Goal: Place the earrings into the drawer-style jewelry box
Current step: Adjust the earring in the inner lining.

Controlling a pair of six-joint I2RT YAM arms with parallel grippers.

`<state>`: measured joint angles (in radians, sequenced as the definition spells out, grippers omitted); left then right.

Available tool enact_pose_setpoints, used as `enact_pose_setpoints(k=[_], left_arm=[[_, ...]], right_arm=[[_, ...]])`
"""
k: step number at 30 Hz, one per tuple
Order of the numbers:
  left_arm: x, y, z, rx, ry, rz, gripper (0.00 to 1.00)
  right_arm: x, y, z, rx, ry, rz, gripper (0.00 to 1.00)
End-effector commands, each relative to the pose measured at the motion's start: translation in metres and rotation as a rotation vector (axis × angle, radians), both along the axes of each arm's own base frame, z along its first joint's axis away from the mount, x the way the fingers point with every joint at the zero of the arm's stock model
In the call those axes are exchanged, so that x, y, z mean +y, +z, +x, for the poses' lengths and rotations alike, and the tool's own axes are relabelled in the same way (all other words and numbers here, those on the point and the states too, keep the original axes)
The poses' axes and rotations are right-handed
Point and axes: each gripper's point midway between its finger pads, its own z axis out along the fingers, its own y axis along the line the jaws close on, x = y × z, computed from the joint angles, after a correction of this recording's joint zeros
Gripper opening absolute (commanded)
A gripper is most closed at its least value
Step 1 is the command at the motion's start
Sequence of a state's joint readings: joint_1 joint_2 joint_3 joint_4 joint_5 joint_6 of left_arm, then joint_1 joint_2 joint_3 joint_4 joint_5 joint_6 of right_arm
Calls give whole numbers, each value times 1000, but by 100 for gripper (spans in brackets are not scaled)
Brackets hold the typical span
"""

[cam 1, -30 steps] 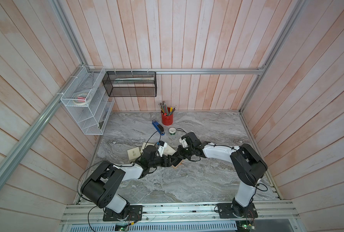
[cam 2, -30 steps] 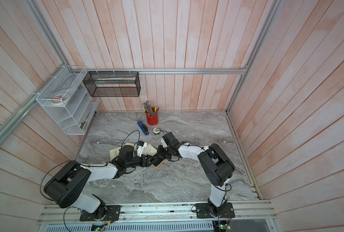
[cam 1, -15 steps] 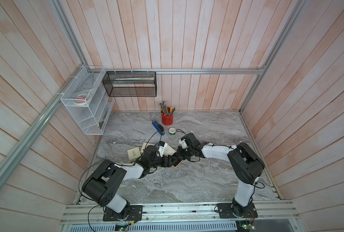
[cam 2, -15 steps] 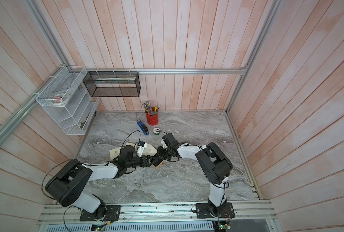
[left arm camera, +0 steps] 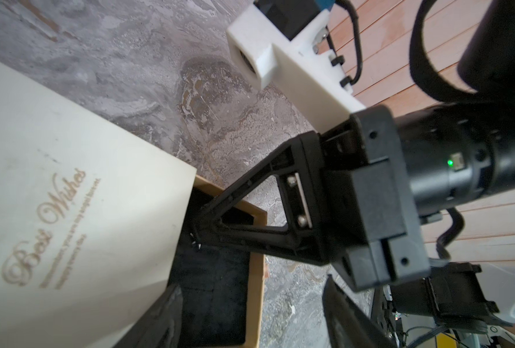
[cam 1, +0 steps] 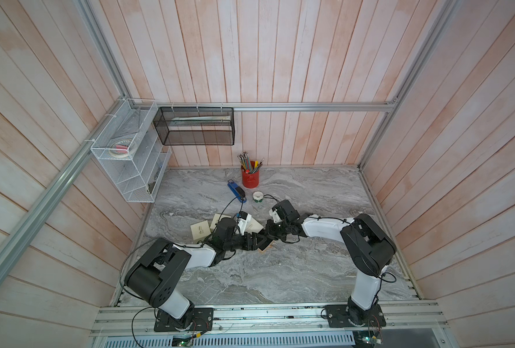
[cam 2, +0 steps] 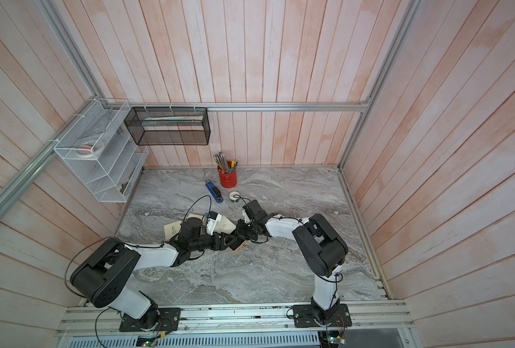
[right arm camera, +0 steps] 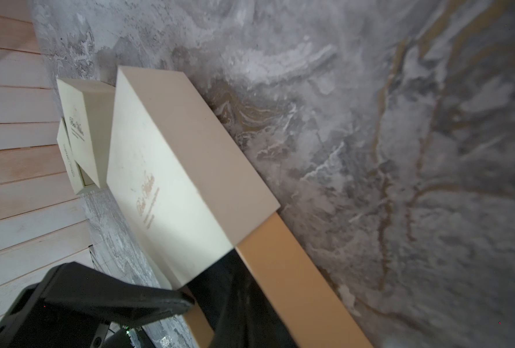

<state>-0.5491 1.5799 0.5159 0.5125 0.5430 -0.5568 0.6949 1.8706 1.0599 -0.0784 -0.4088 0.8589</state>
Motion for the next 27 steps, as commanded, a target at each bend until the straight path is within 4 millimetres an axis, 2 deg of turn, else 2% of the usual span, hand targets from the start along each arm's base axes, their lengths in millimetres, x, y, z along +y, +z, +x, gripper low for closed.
enact_pose_setpoints(k=[1, 5, 13, 19, 22, 27], left_arm=[[2, -12, 0, 19, 4, 39, 75], [2, -11, 0, 18, 4, 39, 75], [0, -6, 1, 11, -3, 26, 75], [-1, -1, 1, 3, -1, 16, 75], [-1, 4, 1, -4, -1, 8, 75], [1, 18, 2, -40, 11, -8, 74]], right_arm=[[-8, -8, 3, -8, -9, -51, 0], [-9, -5, 4, -17, -13, -54, 0], [-7, 14, 9, -72, -19, -19, 16], [-9, 24, 12, -106, -23, -20, 21], [-11, 26, 13, -119, -25, -32, 21], [-5, 25, 12, -120, 13, -37, 8]])
